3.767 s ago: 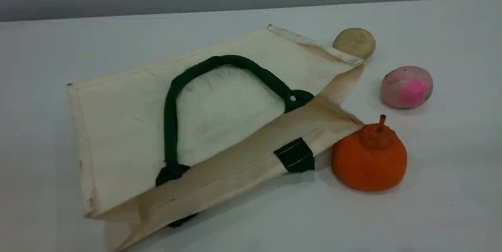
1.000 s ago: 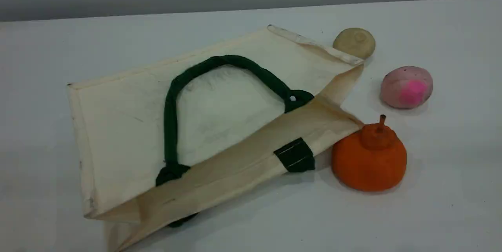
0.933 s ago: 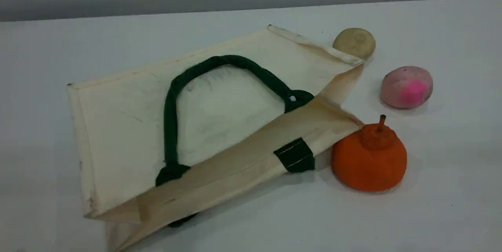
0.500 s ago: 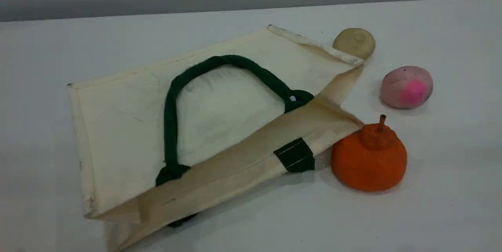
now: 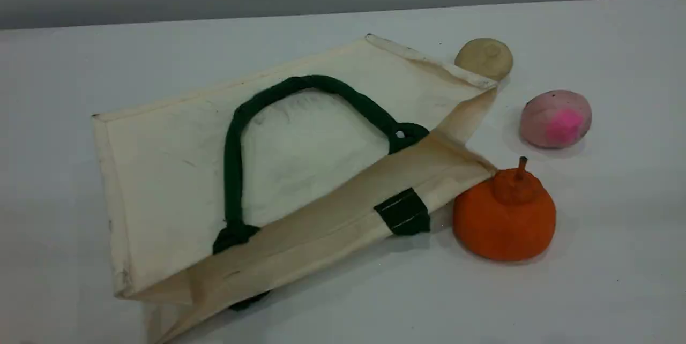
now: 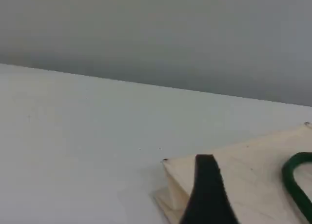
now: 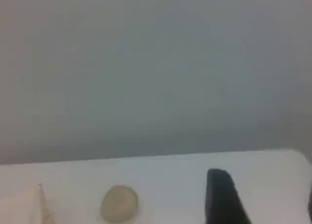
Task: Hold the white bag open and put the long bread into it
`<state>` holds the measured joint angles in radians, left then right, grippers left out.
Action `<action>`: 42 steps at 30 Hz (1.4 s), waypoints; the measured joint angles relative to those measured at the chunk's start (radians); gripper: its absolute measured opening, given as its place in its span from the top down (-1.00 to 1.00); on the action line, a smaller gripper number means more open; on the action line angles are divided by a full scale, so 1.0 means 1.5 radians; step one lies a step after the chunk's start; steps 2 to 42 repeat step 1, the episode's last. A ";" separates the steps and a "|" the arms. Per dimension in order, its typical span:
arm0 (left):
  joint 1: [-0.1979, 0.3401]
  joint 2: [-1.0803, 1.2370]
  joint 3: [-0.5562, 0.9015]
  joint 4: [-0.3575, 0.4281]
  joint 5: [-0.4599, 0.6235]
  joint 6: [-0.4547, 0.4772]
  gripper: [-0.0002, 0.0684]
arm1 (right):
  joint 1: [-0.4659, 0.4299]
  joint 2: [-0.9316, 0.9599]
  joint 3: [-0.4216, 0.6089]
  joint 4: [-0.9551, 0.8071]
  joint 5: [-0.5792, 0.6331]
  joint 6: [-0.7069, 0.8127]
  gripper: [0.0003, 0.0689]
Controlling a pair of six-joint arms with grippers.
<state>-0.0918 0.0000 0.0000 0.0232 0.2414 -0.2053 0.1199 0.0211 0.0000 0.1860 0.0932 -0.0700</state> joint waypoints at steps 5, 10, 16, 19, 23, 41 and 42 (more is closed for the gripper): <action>0.000 0.000 0.000 0.000 0.000 0.000 -0.33 | 0.000 0.000 0.000 0.000 0.000 0.000 0.03; 0.000 0.000 0.000 0.000 0.000 0.000 -0.33 | 0.000 0.000 0.000 0.000 0.000 0.000 0.03; 0.000 0.000 0.000 0.000 0.000 0.000 -0.33 | 0.000 0.000 0.000 0.000 0.000 0.000 0.03; 0.000 0.000 0.000 0.000 0.000 0.000 -0.33 | 0.000 0.000 0.000 0.000 0.000 0.000 0.03; 0.000 0.000 0.000 0.000 0.000 0.000 -0.33 | 0.000 0.000 0.000 0.000 0.000 0.000 0.03; 0.000 0.000 0.000 0.000 0.000 0.000 -0.33 | 0.000 0.000 0.000 0.000 0.000 0.000 0.03; 0.000 0.000 0.000 0.000 0.000 0.000 -0.33 | 0.000 0.000 0.000 0.000 0.000 0.000 0.03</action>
